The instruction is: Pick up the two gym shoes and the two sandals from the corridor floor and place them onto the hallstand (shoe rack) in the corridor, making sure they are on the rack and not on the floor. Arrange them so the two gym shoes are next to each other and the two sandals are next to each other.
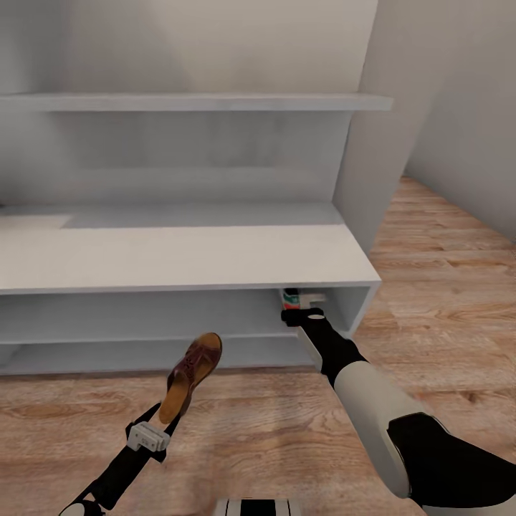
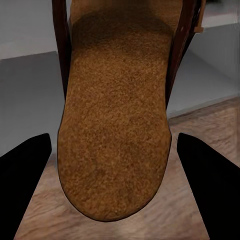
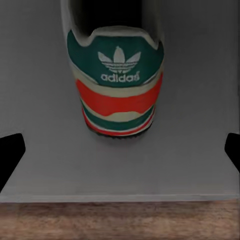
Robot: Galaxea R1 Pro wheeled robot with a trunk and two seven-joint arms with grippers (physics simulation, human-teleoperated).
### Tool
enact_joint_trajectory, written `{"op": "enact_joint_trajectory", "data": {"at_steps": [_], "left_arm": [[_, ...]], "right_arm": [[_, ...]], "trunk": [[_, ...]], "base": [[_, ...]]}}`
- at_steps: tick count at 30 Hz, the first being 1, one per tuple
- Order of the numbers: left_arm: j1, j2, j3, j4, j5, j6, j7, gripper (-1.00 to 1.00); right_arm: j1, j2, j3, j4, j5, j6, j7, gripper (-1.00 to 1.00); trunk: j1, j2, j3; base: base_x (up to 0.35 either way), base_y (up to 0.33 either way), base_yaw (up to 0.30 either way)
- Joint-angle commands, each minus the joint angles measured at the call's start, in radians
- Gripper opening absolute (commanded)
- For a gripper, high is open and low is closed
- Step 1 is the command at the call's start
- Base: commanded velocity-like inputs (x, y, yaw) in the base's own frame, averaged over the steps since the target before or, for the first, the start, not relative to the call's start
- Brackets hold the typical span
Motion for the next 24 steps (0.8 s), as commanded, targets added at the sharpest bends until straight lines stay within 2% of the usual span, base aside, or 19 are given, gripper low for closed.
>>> {"op": "enact_joint_trajectory", "data": {"at_steps": [1,24], "left_arm": [[0.000,0.000,0.000,0.000,0.001,0.000,0.000,-1.00],[0.000,0.000,0.001,0.000,0.001,-0.001,0.000,-1.00]], "right_arm": [[0.000,0.000,0.000,0.000,0.000,0.000,0.000,1.00],[0.000,0.000,0.000,0.000,0.000,0.000,0.000,1.00]], "trunk": [[0.000,0.000,0.000],[0.000,0.000,0.000]], "base": [[-0.151,0.000,0.000],[-0.040,0.000,0.000]]}}
